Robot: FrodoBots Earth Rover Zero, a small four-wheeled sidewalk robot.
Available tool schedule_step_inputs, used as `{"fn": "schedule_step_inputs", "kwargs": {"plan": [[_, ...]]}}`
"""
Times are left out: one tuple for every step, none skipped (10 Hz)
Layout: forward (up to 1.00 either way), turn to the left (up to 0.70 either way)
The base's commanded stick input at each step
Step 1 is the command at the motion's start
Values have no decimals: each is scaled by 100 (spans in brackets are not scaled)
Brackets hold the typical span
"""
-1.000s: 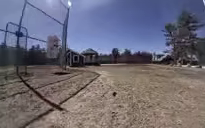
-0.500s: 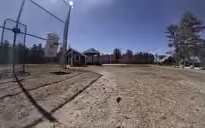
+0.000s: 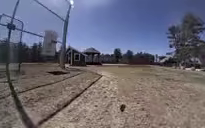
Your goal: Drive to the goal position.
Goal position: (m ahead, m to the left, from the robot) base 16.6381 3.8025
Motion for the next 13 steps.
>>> {"fn": "schedule_step_inputs", "kwargs": {"plan": [[70,0],[70,0],[70,0],[70,0],[70,0],[70,0],[70,0],[70,0],[70,0],[70,0],[70,0],[70,0],[70,0]]}}
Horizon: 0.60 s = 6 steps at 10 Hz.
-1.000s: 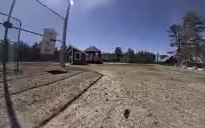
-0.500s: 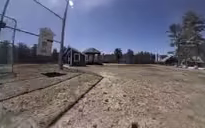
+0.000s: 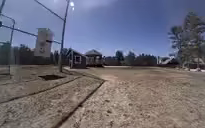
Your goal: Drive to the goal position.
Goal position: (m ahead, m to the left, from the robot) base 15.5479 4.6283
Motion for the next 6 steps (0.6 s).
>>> {"fn": "schedule_step_inputs", "kwargs": {"plan": [[70,0],[70,0],[70,0],[70,0],[70,0],[70,0]]}}
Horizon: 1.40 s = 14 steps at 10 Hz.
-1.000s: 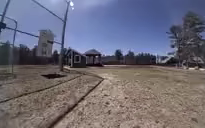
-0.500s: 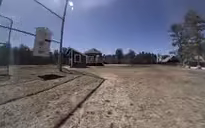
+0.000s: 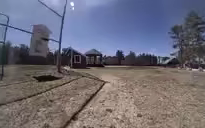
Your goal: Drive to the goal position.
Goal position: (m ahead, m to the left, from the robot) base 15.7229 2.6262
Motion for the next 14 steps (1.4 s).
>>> {"fn": "schedule_step_inputs", "kwargs": {"plan": [[70,0],[70,0],[70,0],[70,0],[70,0],[70,0],[70,0],[70,0],[70,0],[70,0],[70,0],[70,0],[70,0],[70,0]]}}
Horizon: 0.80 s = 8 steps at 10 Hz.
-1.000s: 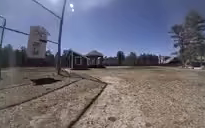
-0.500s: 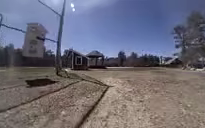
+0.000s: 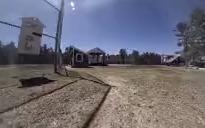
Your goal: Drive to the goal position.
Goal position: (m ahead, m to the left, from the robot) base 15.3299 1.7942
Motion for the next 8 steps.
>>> {"fn": "schedule_step_inputs", "kwargs": {"plan": [[70,0],[70,0],[70,0],[70,0],[70,0],[70,0],[70,0],[70,0]]}}
